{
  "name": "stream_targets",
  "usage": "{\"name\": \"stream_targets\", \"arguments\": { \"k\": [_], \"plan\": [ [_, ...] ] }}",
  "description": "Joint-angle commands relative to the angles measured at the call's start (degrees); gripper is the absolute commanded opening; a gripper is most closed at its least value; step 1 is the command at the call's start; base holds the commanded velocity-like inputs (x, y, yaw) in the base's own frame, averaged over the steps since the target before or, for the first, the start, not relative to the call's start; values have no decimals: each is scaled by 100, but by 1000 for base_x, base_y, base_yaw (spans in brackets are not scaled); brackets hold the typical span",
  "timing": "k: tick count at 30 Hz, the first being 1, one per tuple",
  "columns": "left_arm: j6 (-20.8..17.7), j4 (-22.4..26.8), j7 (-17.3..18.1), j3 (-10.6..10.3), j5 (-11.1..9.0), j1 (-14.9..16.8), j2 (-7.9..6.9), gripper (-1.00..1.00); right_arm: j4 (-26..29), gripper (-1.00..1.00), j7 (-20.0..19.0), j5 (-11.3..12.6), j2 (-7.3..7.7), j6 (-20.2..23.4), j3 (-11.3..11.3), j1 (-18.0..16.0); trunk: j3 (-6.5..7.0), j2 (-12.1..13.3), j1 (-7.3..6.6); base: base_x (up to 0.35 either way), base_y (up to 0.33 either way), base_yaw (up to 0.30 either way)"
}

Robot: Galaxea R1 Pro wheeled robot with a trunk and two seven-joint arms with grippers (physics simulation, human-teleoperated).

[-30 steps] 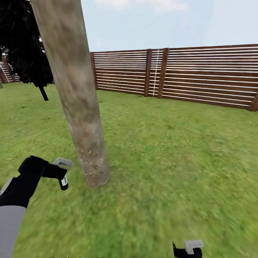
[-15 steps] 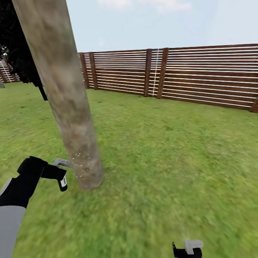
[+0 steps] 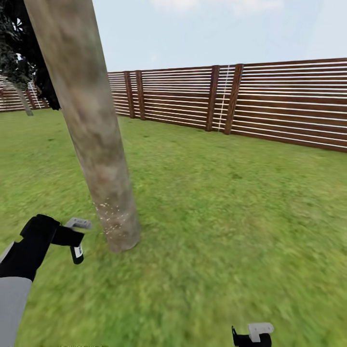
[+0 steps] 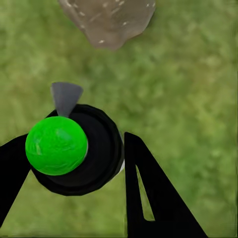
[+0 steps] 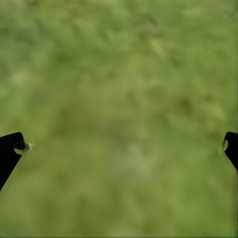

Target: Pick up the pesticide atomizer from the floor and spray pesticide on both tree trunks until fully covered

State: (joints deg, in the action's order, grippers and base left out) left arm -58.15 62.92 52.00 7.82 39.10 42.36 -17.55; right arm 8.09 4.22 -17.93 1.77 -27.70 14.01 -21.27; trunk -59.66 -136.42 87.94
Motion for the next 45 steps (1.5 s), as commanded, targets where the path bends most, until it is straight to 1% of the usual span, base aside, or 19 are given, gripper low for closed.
{"name": "stream_targets", "arguments": {
  "k": [1, 4, 19, 32, 43, 45],
  "plan": [
    [-2, 1, -11, 30, -8, 0, 13, -100, 0, 100, 0, -3, -1, 0, 0, 0, 0, 0, 0, 93, -275, 278],
    [-2, 1, -17, 44, -5, 0, 32, -100, 0, 100, 0, 0, 1, 1, 0, 1, 0, 0, 0, 45, -275, 159],
    [-3, 1, -21, 53, 1, 0, 26, -100, 0, 100, 0, -1, -1, 0, -4, 0, 0, 0, 0, 1, -275, 10],
    [-3, 1, -23, 53, 1, 0, 24, -100, -8, 100, 0, -6, -1, 1, -4, 0, 0, 0, 0, 92, -275, 248],
    [-3, 1, -23, 58, 1, 0, 22, -100, -9, 100, 0, -5, -4, 1, -4, 0, 0, 0, 0, 108, -275, 20],
    [-3, -90, -20, 60, 1, -10, 10, -100, -9, 100, 0, -6, -9, 1, -4, 0, 0, 0, 0, 9, -275, 30]
  ]
}}
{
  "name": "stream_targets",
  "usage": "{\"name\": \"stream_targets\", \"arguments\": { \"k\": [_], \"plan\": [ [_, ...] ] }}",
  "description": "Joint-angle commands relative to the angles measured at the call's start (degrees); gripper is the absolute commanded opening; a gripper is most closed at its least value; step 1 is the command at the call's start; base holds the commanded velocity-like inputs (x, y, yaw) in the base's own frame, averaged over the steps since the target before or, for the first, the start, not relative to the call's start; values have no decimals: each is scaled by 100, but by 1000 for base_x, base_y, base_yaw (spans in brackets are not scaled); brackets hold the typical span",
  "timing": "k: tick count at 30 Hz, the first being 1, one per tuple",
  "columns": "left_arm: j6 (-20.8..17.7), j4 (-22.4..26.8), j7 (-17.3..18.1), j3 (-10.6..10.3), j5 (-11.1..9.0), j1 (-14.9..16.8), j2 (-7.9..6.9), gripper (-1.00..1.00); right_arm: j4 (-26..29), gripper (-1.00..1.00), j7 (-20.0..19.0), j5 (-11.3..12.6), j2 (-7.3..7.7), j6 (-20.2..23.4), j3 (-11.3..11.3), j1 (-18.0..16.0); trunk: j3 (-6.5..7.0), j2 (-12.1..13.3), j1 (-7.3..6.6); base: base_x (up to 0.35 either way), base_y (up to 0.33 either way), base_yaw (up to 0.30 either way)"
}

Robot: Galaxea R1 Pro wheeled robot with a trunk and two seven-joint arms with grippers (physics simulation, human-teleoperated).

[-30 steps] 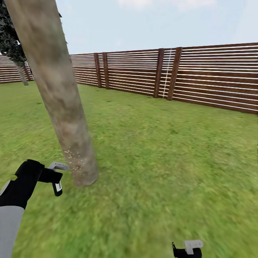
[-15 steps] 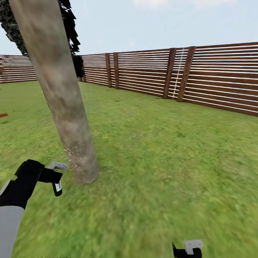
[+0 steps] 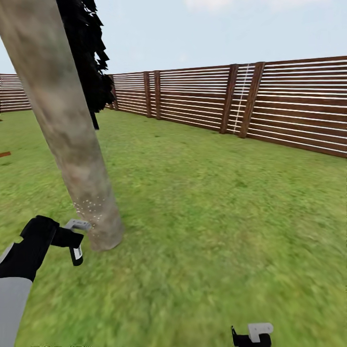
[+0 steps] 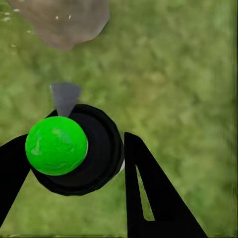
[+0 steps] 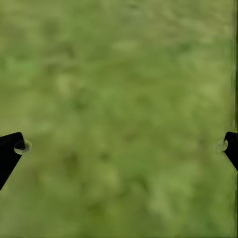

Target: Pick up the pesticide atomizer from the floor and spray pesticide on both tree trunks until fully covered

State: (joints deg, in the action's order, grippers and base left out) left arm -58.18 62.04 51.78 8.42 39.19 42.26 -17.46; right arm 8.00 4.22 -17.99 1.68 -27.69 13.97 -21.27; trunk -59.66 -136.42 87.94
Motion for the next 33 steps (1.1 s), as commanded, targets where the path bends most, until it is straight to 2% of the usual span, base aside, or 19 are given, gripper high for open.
{"name": "stream_targets", "arguments": {
  "k": [1, 3, 4, 6, 8, 14, 18, 23, 25, 29, 32, 33],
  "plan": [
    [7, -172, -10, 1, -8, -16, -8, -100, 1, 100, 0, 2, -1, 0, 0, 0, 0, 0, 0, 2, -275, 178],
    [26, -551, -222, 27, -15, -46, -22, -100, 0, 100, 0, 1, -1, -1, 0, 0, 0, 0, 0, 1, -275, 238],
    [41, -717, -372, 108, -23, -53, -22, -100, 0, 100, 0, 2, -1, 0, 0, 0, 0, 0, 0, 0, -275, 263],
    [66, -899, -524, 283, -31, -58, -17, -100, 3, 100, 0, 3, -1, -1, 0, 1, 0, 0, 0, 0, -275, 270],
    [90, -980, -583, 372, -44, -66, 7, -100, 1, 100, 0, -1, -1, 1, 0, 1, 0, 0, 0, 48, -275, 275],
    [95, -938, -599, 422, -78, -69, 91, -100, 0, 100, 0, 0, -1, -2, 0, 0, 0, 0, 0, 196, -220, 276],
    [101, -984, -599, 410, -59, -69, 75, -100, 2, 100, 0, 3, -1, -2, 0, 1, 0, 0, 0, 276, -148, 264],
    [208, -1183, -607, 437, -42, -96, 28, -100, 8, 100, 0, 6, -1, 1, 0, 0, 0, 0, 0, 305, -96, 66],
    [324, -1205, -608, 415, -61, -148, 71, -100, 8, 100, 0, 6, -1, -2, 0, 1, 0, 0, 0, 310, -87, 2],
    [350, -1341, -606, 406, -23, -188, 592, -100, 5, 100, 0, 6, -1, -2, 0, 0, 0, 0, 0, 291, -89, 0],
    [368, -1613, -608, 440, -13, -236, 575, -100, 8, 100, 0, 6, -1, 0, 0, 0, 0, 0, 0, 250, -109, 0],
    [466, -1673, -617, 490, -16, -369, 476, -100, 6, 100, 0, 5, -1, -1, 0, 0, 0, 0, 0, 222, -171, 0]
  ]
}}
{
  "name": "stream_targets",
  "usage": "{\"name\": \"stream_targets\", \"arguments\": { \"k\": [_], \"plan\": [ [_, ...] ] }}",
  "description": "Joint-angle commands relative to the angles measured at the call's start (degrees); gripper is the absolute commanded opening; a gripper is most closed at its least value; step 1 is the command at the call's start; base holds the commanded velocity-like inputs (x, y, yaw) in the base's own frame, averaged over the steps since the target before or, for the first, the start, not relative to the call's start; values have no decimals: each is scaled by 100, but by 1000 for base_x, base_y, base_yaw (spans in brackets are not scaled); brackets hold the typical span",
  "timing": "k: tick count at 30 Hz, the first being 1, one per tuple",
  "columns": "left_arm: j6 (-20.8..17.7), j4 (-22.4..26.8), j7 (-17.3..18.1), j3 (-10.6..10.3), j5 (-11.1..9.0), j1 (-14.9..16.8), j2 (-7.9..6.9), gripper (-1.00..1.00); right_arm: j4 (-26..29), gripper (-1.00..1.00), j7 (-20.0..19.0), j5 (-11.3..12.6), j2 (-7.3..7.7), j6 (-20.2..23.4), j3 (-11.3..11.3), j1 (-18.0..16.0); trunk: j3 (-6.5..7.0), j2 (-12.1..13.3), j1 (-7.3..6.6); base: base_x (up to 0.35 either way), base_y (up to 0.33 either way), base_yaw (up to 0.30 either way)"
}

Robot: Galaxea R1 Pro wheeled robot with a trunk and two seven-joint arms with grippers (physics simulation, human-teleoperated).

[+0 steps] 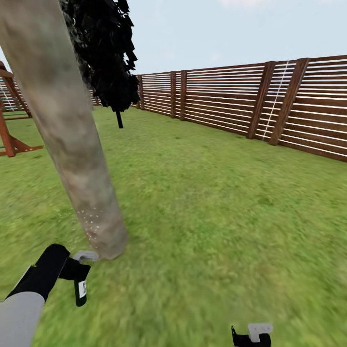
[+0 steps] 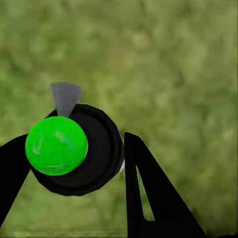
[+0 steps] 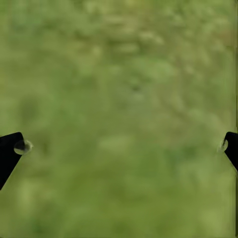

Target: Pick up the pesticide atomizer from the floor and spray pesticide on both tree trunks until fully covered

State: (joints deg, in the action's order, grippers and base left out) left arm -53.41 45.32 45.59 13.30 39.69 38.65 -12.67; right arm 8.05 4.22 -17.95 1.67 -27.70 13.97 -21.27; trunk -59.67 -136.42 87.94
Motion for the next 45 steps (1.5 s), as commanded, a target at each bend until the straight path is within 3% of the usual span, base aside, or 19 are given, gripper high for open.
{"name": "stream_targets", "arguments": {
  "k": [1, 4, 6, 14, 17, 19, 22, 29, 38, 41, 45],
  "plan": [
    [125, -17, -30, 62, -63, -55, -59, -100, -2, 100, 0, 1, 0, 1, 1, 0, 1, 0, 0, 180, -208, 0],
    [349, -47, -346, 357, -88, -101, -87, -100, -5, 100, 0, 2, 0, -1, 1, 0, 1, 0, 0, 47, -257, 155],
    [362, -49, -399, 404, -104, -103, -56, -100, -5, 100, 0, 2, 0, -1, 1, 1, 1, 0, 0, 5, -272, 263],
    [373, -50, -491, 429, -111, -104, -46, -100, -6, 100, 0, 2, 0, 1, 1, 0, 1, 0, 0, 0, -276, 231],
    [375, -40, -1010, 443, -159, -104, 45, -100, -6, 100, -1, -6, 8, 1, 1, 0, 1, 0, 0, 0, -277, 19],
    [368, -28, -1093, 445, -317, -103, 71, -100, -6, 100, -2, -7, 9, 2, 1, 0, 1, 0, 0, 0, -277, 2],
    [366, -24, -1121, 442, -509, -104, 61, -100, -6, 100, 0, -7, 9, 0, 3, 0, 1, 0, 0, 0, -277, 0],
    [366, -18, -1131, 445, -524, -103, 62, -100, 3, 100, 8, 2, 9, 0, 9, 0, 1, 0, 0, 45, -277, 23],
    [366, -2, -1140, 444, -524, -105, 42, -100, 3, 100, 9, 2, 9, 2, 9, 0, 1, 0, 0, 164, -262, 254],
    [392, -25, -1140, 778, -524, -104, 27, -100, 3, 100, 9, 2, 9, -1, 9, 0, 1, 0, 0, 139, -127, 277],
    [404, -45, -1146, 831, -539, -111, 75, -100, 3, 100, 9, 2, 9, -2, 9, 0, 1, 0, 0, 15, -13, 205]
  ]
}}
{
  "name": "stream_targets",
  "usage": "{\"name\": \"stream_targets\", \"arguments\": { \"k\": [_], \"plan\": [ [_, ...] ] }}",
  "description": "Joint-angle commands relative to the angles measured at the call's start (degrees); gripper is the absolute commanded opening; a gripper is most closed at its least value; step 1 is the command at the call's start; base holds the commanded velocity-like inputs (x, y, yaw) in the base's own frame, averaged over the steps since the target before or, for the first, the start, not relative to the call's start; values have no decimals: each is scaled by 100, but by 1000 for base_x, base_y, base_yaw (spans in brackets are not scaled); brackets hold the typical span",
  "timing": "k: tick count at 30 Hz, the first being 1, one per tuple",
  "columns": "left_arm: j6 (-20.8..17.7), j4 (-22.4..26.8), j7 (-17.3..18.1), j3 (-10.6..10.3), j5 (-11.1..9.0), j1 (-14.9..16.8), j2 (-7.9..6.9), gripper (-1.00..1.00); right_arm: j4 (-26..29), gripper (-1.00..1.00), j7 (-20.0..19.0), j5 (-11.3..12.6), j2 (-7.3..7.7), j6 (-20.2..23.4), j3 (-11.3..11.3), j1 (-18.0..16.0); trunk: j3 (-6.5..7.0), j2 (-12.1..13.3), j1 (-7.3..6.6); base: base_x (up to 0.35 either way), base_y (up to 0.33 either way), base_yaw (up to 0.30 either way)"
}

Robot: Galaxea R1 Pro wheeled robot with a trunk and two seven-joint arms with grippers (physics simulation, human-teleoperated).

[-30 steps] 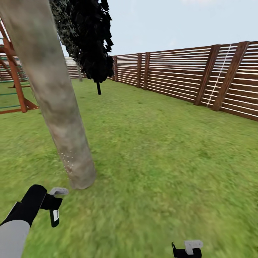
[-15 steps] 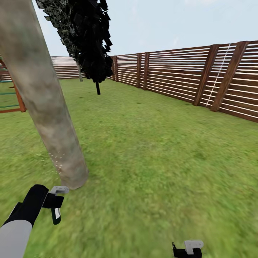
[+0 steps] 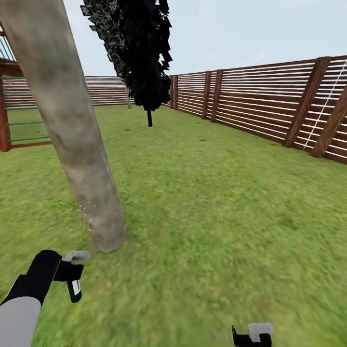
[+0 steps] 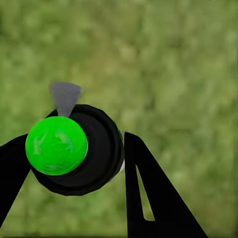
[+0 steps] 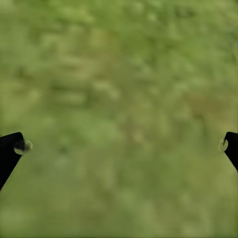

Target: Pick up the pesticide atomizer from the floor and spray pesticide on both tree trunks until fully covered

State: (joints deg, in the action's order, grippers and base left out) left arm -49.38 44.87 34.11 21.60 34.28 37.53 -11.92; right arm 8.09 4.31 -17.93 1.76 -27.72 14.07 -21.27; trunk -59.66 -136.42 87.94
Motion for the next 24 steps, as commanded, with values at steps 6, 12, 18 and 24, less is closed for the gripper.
{"name": "stream_targets", "arguments": {
  "k": [6, 12, 18, 24],
  "plan": [
    [-1, 4, 0, 7, 0, 0, 6, -100, 0, 100, 0, 0, 0, 2, 0, 0, 0, 0, 0, 11, -156, 14],
    [11, -6, 4, 5, 16, 0, 1, -100, 0, 100, 0, 0, 0, 1, 0, 0, 0, 0, 0, 75, -266, 0],
    [20, -13, -7, 8, 71, 0, -46, -100, 0, 100, 0, 0, 0, 2, 0, 0, 0, 0, 0, 82, -269, 3],
    [25, -22, -372, -30, 60, 0, -19, -100, 0, 100, 0, 0, 0, 3, 0, 0, 0, 0, 0, 171, -238, 226]
  ]
}}
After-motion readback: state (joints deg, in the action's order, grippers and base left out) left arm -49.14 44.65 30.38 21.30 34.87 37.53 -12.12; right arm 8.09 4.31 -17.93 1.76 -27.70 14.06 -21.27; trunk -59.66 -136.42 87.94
